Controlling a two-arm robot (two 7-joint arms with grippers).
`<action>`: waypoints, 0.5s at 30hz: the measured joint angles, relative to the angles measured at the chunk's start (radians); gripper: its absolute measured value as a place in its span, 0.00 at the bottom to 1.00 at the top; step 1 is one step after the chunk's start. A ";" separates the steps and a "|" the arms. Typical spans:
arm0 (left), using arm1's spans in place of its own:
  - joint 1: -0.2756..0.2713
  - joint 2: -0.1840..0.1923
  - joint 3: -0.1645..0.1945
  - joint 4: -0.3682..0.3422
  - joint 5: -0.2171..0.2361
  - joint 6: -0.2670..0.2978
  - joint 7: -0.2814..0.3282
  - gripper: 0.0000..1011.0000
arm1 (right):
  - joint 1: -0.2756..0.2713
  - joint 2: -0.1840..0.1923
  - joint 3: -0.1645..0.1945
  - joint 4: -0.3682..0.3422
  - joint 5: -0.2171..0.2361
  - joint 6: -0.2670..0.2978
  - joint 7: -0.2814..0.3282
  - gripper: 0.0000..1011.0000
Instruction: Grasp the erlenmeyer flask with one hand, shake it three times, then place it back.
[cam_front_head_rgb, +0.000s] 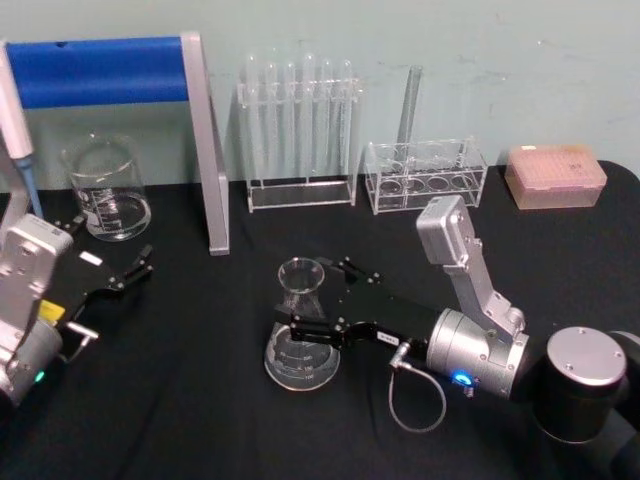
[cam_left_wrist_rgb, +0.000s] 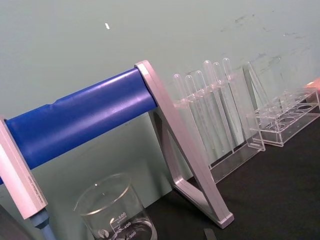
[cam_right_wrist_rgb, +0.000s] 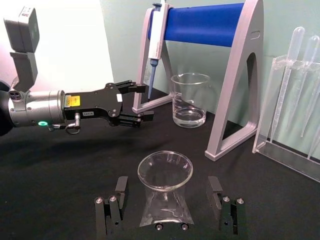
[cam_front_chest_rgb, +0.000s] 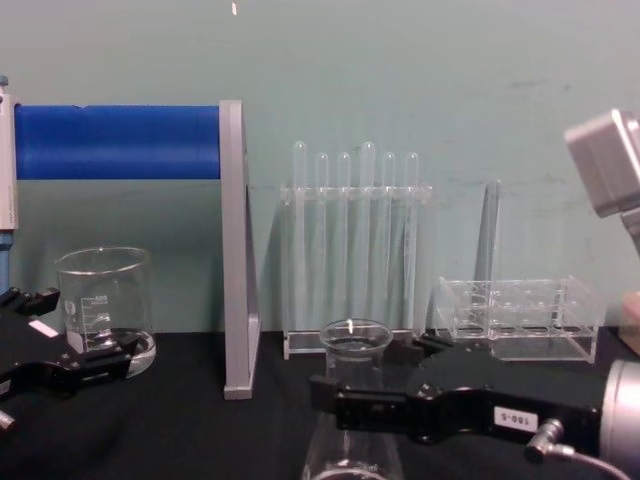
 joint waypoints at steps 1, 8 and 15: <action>0.000 0.000 0.000 0.000 0.000 0.000 0.000 0.99 | -0.001 0.002 0.000 -0.001 0.001 0.000 0.001 0.99; 0.000 0.000 0.000 0.000 0.000 0.000 0.000 0.99 | -0.011 0.023 0.005 -0.016 0.012 0.000 0.015 0.99; 0.000 0.000 0.000 0.000 0.000 0.000 0.000 0.99 | -0.023 0.049 0.009 -0.036 0.026 0.000 0.030 0.99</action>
